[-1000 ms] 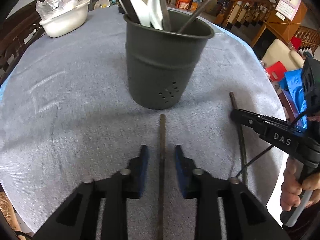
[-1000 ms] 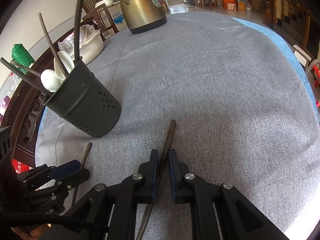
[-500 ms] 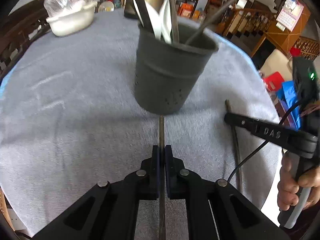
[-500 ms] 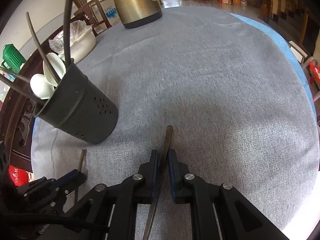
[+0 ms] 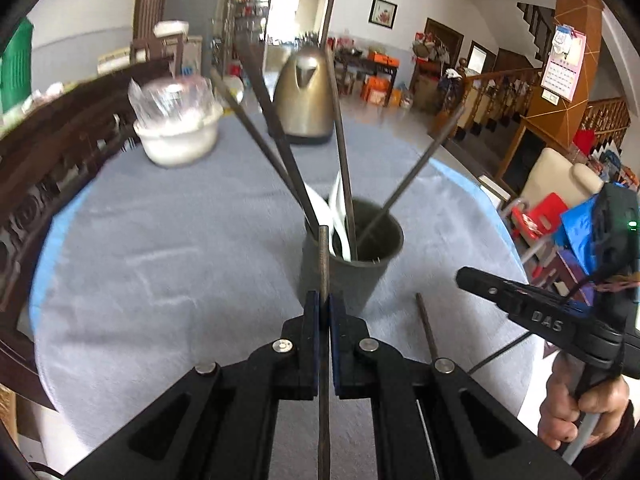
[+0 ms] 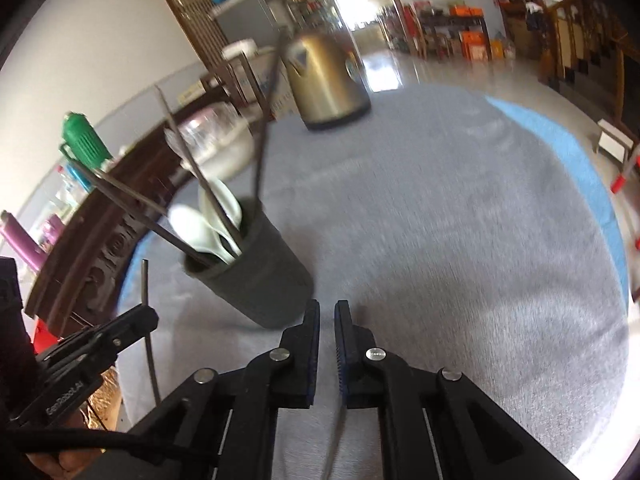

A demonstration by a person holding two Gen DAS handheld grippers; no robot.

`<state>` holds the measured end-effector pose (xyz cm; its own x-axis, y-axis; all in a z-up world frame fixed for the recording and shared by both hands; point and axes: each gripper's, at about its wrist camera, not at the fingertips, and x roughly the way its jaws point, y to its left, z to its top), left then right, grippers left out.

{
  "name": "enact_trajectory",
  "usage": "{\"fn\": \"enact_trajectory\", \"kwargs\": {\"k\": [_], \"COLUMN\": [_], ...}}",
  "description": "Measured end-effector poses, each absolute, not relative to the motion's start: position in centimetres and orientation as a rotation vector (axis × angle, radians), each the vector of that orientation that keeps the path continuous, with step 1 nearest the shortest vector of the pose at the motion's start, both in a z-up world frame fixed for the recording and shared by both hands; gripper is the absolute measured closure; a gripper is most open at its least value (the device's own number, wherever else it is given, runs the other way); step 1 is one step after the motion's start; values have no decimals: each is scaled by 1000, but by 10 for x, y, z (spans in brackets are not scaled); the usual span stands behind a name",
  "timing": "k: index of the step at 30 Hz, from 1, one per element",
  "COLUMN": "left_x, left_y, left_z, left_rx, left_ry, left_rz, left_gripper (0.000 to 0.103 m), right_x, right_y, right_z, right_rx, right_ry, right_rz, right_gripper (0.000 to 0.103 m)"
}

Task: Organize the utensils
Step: 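Lift both held chopsticks up above the grey utensil cup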

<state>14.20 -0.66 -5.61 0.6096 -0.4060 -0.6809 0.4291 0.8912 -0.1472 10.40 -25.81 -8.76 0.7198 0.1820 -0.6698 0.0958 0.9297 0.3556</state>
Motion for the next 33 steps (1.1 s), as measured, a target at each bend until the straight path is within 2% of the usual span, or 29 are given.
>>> {"fn": "enact_trajectory", "kwargs": {"k": [7, 14, 22, 24, 26, 33], "left_x": [138, 134, 131, 130, 130, 133], "left_y": [-17, -19, -16, -13, -10, -1], "left_z": [-41, -35, -33, -32, -31, -31], "left_rx": [63, 67, 59, 51, 42, 21], "left_ry": [714, 693, 690, 692, 689, 688], "left_rz": [-437, -434, -432, -434, -435, -435], "left_gripper": [98, 98, 98, 98, 98, 98], "right_x": [91, 83, 107, 111, 117, 144], "right_y": [-247, -246, -266, -269, -272, -262], "right_z": [-58, -50, -94, -103, -115, -145], "right_rx": [378, 370, 458, 461, 457, 376], "right_ry": [664, 662, 926, 968, 1018, 1157], "right_rz": [80, 86, 27, 3, -9, -54], "right_gripper": [95, 95, 89, 76, 72, 72]}}
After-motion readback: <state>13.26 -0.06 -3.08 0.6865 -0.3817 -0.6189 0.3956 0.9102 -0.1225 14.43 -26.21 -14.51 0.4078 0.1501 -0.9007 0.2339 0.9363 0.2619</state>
